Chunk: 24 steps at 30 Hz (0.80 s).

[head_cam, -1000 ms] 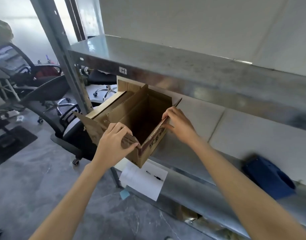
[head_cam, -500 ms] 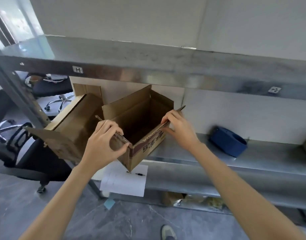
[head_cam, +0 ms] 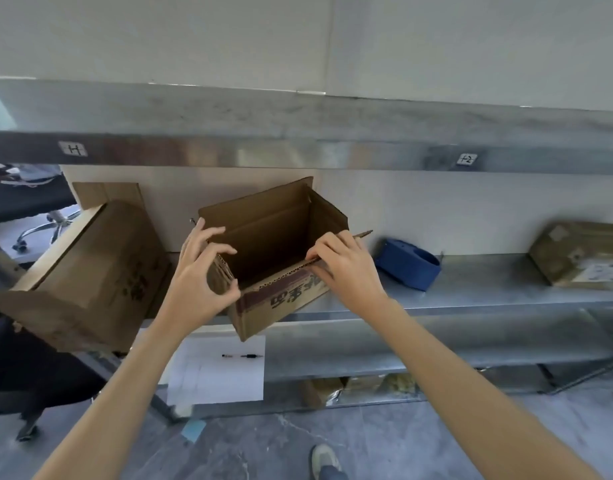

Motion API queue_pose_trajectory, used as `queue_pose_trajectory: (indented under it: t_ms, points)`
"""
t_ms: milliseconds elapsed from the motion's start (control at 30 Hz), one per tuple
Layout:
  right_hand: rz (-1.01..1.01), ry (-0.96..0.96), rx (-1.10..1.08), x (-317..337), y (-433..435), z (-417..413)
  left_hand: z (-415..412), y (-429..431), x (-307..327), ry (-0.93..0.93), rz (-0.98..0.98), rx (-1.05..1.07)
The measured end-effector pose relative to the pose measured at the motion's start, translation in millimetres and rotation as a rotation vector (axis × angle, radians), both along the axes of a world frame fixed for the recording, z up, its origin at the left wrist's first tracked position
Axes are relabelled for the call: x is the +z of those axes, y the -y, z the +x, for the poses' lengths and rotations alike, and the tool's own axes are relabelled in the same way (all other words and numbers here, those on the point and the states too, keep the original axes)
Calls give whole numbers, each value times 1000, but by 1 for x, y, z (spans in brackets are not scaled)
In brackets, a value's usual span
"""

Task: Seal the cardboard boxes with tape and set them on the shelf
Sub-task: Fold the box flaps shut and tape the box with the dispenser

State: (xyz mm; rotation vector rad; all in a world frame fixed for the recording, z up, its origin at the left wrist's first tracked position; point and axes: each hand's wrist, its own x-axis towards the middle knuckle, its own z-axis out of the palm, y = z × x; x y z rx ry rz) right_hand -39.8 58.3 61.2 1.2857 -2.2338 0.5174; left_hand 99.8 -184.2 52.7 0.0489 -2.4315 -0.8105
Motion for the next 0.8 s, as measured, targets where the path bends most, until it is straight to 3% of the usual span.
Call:
queue_pose_trajectory:
  t_ms: [233,533,633,800]
  points:
    - [-32,160,7,4,6,-13,21,7,-10,-43,46,123]
    - [-74,317,-185,5,-13,-49,23,-5,-16,-102,190,241]
    - [-133,468,-122,2,-19,-49,22,-7,-13,-102,214,249]
    - [-166,487,-84,-3,-35,-33,18,-6,-12,-83,242,209]
